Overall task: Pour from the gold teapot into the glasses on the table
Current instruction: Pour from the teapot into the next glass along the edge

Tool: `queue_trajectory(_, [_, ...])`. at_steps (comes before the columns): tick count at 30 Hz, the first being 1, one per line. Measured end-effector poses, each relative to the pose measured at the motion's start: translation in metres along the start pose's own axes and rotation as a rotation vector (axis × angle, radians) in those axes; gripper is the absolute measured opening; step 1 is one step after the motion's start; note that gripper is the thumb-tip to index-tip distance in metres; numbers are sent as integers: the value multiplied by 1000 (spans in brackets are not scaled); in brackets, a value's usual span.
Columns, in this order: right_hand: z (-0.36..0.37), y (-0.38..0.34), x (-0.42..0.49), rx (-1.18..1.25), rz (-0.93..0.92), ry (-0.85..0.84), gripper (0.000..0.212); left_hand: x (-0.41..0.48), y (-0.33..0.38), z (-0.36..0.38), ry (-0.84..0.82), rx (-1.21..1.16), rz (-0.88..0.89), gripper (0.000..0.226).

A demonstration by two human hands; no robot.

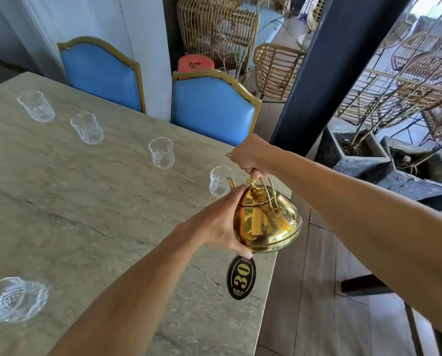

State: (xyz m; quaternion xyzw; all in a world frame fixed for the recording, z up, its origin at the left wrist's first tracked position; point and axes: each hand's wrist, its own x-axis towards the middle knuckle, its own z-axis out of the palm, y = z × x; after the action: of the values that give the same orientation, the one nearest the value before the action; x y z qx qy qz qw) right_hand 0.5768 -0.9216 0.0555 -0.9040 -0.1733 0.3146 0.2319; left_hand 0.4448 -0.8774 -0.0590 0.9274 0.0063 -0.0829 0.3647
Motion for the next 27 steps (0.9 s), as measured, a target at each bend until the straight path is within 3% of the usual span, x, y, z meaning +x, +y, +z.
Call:
queue_trajectory(13, [-2,-10,11,-21,40,-62,28,6,-4,-4,-2,-131,13,148])
queue_trajectory(27, [-6,-14,11,-117,57,-95,27,10,0,-4,4,-182,38,142])
